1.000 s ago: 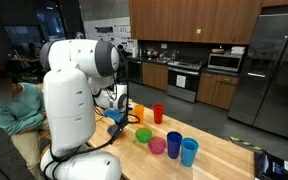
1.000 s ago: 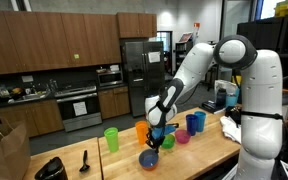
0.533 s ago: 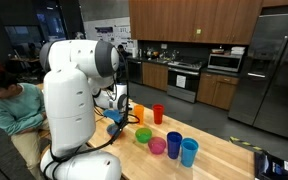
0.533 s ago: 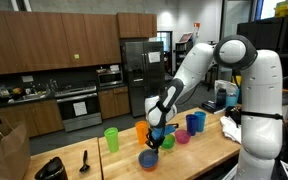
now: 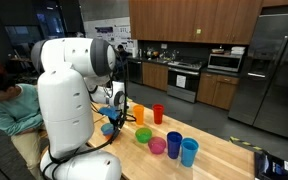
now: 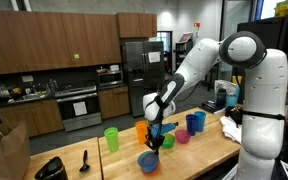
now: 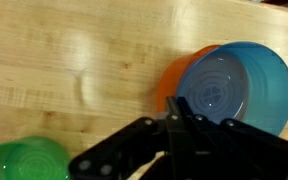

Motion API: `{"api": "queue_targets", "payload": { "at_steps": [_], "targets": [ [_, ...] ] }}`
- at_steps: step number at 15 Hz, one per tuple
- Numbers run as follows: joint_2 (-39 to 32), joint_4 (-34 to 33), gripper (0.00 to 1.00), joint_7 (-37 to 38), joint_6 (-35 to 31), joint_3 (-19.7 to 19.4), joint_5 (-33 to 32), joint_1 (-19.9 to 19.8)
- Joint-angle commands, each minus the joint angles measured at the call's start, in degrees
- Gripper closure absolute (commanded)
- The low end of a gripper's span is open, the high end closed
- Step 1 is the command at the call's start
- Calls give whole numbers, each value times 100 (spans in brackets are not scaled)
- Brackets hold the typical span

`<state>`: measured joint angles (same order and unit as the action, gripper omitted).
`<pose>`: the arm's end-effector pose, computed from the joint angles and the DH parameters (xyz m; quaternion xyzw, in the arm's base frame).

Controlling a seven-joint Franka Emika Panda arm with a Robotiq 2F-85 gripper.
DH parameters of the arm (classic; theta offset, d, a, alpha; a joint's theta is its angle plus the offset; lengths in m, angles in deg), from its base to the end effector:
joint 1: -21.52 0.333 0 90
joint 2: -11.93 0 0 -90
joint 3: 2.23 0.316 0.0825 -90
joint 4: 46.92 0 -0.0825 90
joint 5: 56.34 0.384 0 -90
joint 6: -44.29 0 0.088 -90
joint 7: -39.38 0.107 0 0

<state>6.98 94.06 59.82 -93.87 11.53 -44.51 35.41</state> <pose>0.4116 0.2184 0.2522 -0.9949 0.0184 0.0912 0.0400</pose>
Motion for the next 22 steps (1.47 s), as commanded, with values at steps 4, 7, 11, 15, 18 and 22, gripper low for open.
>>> {"api": "queue_targets", "payload": {
  "at_steps": [4, 7, 11, 15, 18, 22],
  "targets": [
    [429, 83, 99, 185, 347, -13, -78, 15],
    [433, 93, 99, 235, 291, -28, -140, -3],
    [496, 172, 99, 475, 18, -57, -422, 1],
    [558, 417, 99, 1658, -808, -129, -1880, -1],
    [612, 484, 99, 1925, -875, -124, -2045, -32],
    [804, 626, 99, 1963, -956, -83, -1892, -36]
  ]
}}
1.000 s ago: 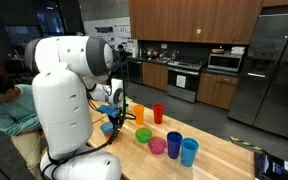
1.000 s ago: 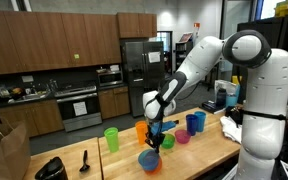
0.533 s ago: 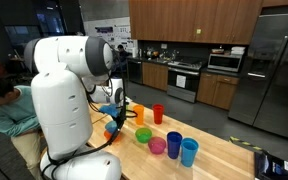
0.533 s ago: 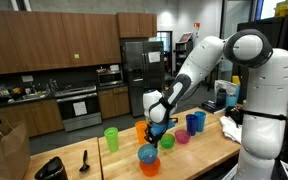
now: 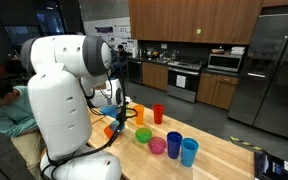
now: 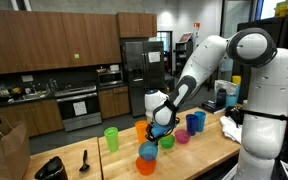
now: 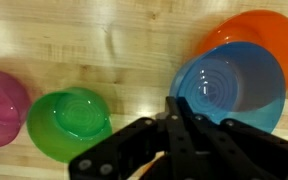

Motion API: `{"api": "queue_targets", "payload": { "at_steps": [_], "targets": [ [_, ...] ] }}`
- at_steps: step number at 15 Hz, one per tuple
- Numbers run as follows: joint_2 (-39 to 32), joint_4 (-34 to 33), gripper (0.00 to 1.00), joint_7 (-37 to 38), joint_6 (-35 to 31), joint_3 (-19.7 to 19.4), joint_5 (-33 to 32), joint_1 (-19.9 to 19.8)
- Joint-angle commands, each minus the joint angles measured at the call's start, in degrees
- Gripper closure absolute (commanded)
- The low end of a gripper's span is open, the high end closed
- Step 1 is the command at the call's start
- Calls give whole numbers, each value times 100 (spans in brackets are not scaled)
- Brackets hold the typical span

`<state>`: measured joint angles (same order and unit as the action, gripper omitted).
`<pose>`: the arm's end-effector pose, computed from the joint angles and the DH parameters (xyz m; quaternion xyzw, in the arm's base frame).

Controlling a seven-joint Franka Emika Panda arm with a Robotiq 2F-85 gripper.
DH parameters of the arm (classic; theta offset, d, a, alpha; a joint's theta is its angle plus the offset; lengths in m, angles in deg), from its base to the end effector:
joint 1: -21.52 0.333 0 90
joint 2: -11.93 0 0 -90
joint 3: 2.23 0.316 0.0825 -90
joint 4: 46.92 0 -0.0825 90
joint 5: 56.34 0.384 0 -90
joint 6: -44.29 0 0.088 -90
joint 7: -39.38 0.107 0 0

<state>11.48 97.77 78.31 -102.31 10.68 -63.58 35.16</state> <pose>0.4131 0.2086 0.2757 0.9978 -0.0557 0.0295 0.0221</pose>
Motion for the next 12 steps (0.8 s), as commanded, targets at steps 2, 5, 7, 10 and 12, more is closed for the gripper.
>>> {"api": "queue_targets", "payload": {
  "at_steps": [2, 5, 7, 10, 12],
  "targets": [
    [468, 294, 99, 63, -120, 28, 166, -11],
    [699, 345, 99, -26, -79, 65, 347, -14],
    [848, 404, 99, -99, -55, 65, 567, -35],
    [1121, 580, 99, -113, -17, 17, 787, -120],
    [1276, 755, 99, -118, -26, -69, 906, -261]
  ]
}}
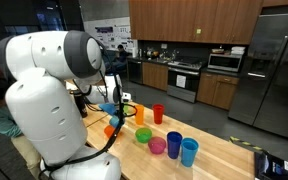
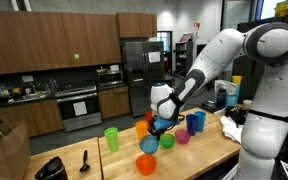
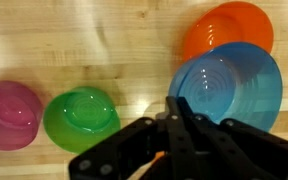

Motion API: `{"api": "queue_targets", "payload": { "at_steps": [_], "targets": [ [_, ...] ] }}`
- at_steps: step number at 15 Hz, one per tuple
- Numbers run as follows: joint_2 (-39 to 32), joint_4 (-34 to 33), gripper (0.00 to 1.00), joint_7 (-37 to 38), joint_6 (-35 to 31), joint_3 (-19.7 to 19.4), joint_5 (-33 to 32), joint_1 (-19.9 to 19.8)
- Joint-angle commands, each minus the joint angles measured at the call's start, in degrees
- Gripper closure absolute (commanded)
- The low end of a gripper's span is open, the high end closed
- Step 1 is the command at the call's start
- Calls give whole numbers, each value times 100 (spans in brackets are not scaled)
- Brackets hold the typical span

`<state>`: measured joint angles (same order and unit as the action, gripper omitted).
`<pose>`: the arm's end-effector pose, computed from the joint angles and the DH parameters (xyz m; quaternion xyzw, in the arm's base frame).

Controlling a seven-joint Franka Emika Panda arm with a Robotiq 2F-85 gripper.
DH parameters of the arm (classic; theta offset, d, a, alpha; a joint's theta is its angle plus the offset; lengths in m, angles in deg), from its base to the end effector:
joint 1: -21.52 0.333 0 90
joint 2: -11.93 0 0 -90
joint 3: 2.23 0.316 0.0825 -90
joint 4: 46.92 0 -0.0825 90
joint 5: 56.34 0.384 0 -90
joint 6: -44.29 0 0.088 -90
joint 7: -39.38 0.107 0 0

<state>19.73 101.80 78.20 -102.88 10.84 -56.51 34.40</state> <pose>0.3999 0.1930 0.3129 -0.9923 0.1109 -0.0532 0.0145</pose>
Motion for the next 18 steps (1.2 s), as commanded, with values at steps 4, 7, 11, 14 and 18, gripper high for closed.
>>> {"api": "queue_targets", "payload": {
  "at_steps": [4, 7, 11, 14, 18],
  "targets": [
    [615, 672, 99, -132, 38, -312, 315, -582],
    [549, 847, 99, -94, 5, -426, 304, -830],
    [372, 981, 99, -76, -11, -491, 294, -998],
    [294, 1049, 99, -9, -22, -485, 263, -1048],
    [256, 1002, 99, 49, -47, -462, 275, -1021]
  ]
}}
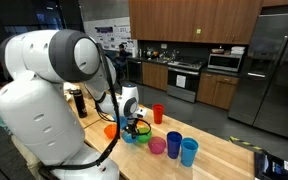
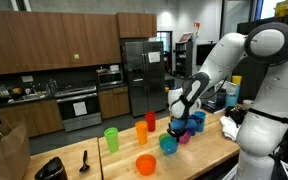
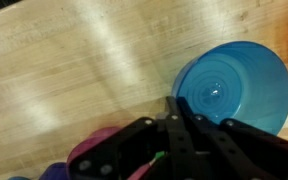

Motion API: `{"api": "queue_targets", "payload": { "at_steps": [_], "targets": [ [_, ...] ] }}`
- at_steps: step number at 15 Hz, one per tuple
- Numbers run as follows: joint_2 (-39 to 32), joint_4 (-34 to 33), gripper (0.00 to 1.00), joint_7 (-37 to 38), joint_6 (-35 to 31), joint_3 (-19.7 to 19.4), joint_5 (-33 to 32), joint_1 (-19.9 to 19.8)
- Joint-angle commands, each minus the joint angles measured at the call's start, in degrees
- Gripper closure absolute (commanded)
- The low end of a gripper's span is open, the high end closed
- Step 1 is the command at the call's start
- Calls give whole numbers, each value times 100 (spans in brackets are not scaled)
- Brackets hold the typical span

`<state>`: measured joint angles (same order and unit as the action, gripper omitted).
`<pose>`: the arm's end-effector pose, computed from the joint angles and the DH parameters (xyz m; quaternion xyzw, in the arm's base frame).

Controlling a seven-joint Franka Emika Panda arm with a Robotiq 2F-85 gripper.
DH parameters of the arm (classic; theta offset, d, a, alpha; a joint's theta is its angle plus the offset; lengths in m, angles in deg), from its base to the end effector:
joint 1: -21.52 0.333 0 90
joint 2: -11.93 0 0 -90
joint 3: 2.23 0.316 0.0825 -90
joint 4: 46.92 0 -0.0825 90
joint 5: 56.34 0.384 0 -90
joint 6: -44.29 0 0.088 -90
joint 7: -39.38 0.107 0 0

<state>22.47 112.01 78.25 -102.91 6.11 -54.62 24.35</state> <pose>0.3739 0.0706 0.2655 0.9674 -0.2530 -0.0079 0.0095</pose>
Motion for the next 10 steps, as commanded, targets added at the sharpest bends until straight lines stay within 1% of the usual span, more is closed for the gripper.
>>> {"api": "queue_targets", "payload": {
  "at_steps": [1, 10],
  "targets": [
    [-13, -43, 99, 85, -32, 39, 52, -8],
    [-96, -227, 99, 389, -31, 251, -78, 27]
  ]
}}
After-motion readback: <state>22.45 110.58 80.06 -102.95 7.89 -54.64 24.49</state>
